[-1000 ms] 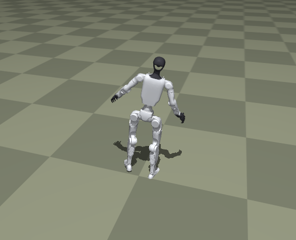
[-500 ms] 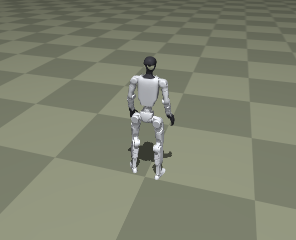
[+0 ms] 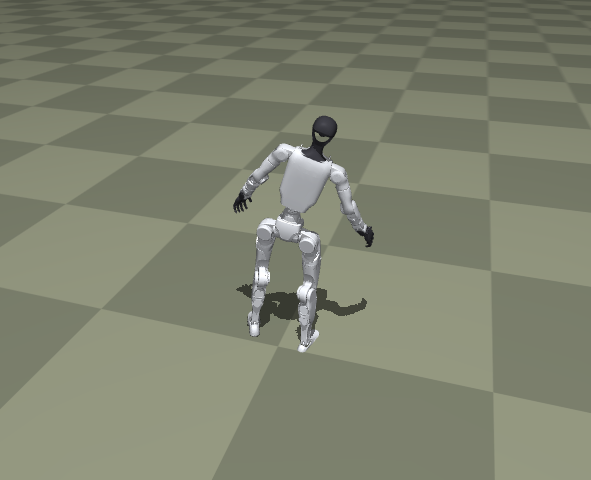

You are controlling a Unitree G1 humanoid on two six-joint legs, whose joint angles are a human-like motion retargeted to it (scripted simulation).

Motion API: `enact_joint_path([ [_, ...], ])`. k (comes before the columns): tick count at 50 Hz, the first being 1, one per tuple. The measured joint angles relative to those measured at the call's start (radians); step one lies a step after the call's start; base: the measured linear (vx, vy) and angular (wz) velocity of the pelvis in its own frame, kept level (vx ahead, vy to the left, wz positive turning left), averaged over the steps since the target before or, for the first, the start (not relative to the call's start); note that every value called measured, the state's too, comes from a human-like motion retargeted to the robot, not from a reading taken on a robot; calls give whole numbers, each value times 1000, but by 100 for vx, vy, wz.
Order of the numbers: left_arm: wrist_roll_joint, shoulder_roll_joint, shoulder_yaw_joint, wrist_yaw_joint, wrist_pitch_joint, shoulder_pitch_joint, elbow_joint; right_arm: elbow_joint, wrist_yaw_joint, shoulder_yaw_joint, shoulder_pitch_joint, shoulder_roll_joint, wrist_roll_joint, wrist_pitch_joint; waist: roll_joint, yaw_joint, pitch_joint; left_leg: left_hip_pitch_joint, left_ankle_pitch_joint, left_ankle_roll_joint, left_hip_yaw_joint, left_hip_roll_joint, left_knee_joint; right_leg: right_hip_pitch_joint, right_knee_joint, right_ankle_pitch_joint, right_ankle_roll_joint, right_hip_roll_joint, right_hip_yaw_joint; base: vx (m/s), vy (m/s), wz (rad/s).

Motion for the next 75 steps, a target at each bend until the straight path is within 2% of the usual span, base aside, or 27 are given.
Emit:
enact_joint_path([
  [5, 38, 136, 21, 2, -13, -4, 33, 103, -10, -134, -40, -190, 35, 6, -11, 40, 6, -18, -1, -27, 27, 65, -46, 2, 8, 12, 12, -87, -2, -1, -13, 7],
  [10, 77, 338, -10, 0, -42, 3, 45, 209, 5, -216, -106, -395, 52, 23, -68, 86, 20, -36, 156, -93, -52, 229, -65, -14, 30, 15, 12, -172, 36, 3, -11, -24],
  [12, 76, 421, -15, 13, -65, 5, 35, 238, 5, -227, -130, -483, 48, 23, -114, 105, 25, -45, 222, -109, -124, 274, -62, -35, 34, 21, 29, -235, 61, 2, -2, -15],
  [15, 35, 527, 5, 42, -103, 0, 20, 260, -9, -241, -167, -615, 29, 15, -221, 121, 36, -65, 283, -109, -187, 287, -56, -79, 27, 45, 84, -388, 100, -2, 6, 5],
  [17, -3, 575, 41, 52, -126, -1, 16, 256, -16, -256, -185, -698, 19, -2, -259, 126, -6, -134, 319, -109, -185, 349, -62, -157, -1, 100, 92, -419, 127, -13, 0, 69],
  [19, -60, 608, 74, 65, -148, 9, 10, 251, -16, -283, -189, -785, 20, -7, -299, 108, -84, -240, 346, -109, -175, 417, -74, -246, -33, 150, 93, -449, 129, -10, -2, 124],
  [22, -128, 660, 92, 59, -166, -22, 12, 239, -14, -329, -206, -882, 32, -10, -328, 89, -113, -326, 368, -109, -141, 522, -80, -301, -42, 195, 93, -490, 129, -8, 1, 97],
  [25, -132, 690, 80, 54, -179, -16, -5, 240, 6, -356, -210, -977, 53, -10, -355, 47, -219, -498, 404, -109, -124, 595, -71, -407, -42, 237, 93, -548, 120, -2, 7, 126],
  [26, -141, 724, 40, 21, -177, -67, -4, 252, 17, -377, -213, -993, 67, -6, -364, 53, -133, -441, 414, -109, -111, 601, -77, -334, -37, 236, 93, -577, 108, -7, 3, -5],
  [27, -143, 750, 9, -3, -177, -99, -6, 262, 28, -392, -214, -1012, 78, -3, -373, 53, -88, -424, 425, -109, -103, 607, -80, -297, -34, 239, 93, -603, 99, -5, 4, 7],
  [28, -131, 762, -8, -7, -181, -94, -14, 267, 37, -395, -210, -1037, 84, -1, -381, 38, -127, -485, 437, -109, -105, 614, -76, -333, -34, 250, 93, -624, 94, -2, 5, 51],
  [29, -122, 789, -44, -25, -181, -122, -18, 278, 48, -399, -209, -1050, 95, 2, -390, 38, -101, -484, 444, -109, -103, 615, -74, -316, -28, 250, 93, -645, 89, -3, 4, 31],
  [30, -116, 824, -89, -48, -179, -167, -20, 293, 60, -404, -210, -1057, 109, 4, -400, 47, -44, -453, 447, -109, -99, 614, -73, -272, -19, 246, 93, -667, 83, -5, 1, -23],
  [33, -99, 893, -182, -66, -174, -255, -2, 314, 83, -392, -207, -1070, 135, 12, -416, 53, -12, -462, 449, -109, -91, 608, -69, -253, -8, 243, 93, -698, 70, -2, 0, -19],
  [35, -97, 948, -230, -68, -164, -333, 30, 311, 89, -373, -221, -1040, 146, 15, -395, 90, 92, -379, 426, -109, -84, 622, -43, -187, 41, 204, 93, -685, 89, -4, -3, -96],
  [37, -101, 968, -235, -63, -156, -368, 59, 310, 93, -359, -222, -1036, 149, 16, -404, 83, 78, -386, 422, -109, -68, 585, -44, -185, 37, 201, 93, -695, 68, 0, -1, -16],
  [39, -113, 992, -269, -63, -148, -451, 107, 309, 90, -329, -248, -1010, 149, 14, -387, 96, 109, -347, 409, -109, -54, 564, -36, -144, 48, 182, 92, -675, 53, 3, -2, -23],
  [43, -133, 1004, -278, -69, -135, -548, 174, 310, 89, -289, -275, -973, 121, 13, -353, 92, 93, -309, 384, -109, -8, 504, -29, -103, 53, 153, 79, -609, 3, 6, -3, 9],
  [52, -109, 958, -160, -55, -76, -518, 166, 289, 45, -360, -221, -831, 131, 48, -199, 94, 52, -148, 305, -108, 102, 359, -32, 3, 27, 73, 8, -311, -98, 8, -4, -2],
  [57, -39, 886, -63, -46, -44, -397, 93, 280, 29, -382, -185, -703, 128, 56, -142, 92, 45, -77, 247, -65, 54, 176, -32, 30, 18, 35, -32, -193, -118, 1, -1, -2],
  [62, -56, 769, 43, -30, -21, -249, 1, 272, -14, -330, -204, -522, 174, 46, -109, 84, 35, -37, 142, -31, -31, 0, -52, 31, 7, 22, -46, -95, -114, 1, 4, -12],
  [65, -84, 680, 109, -17, -13, -156, -63, 266, -33, -265, -230, -385, 194, 35, -100, 76, 26, -28, 88, -22, -110, -68, -65, 28, -11, 27, -50, -32, -99, 3, 7, -39],
  [68, -112, 579, 157, 1, -11, -80, -118, 255, -44, -189, -245, -231, 193, 25, -108, 65, 22, -18, 53, -4, -164, -91, -69, 34, -30, 30, -53, 25, -76, 5, 6, -51],
  [75, -109, 321, 196, 17, -4, 22, -149, 220, -59, 43, -224, 123, 84, 14, -194, 6, 7, 9, -50, 44, -90, -35, -51, 38, -29, 20, -10, 99, -32, 8, 7, -39],
])
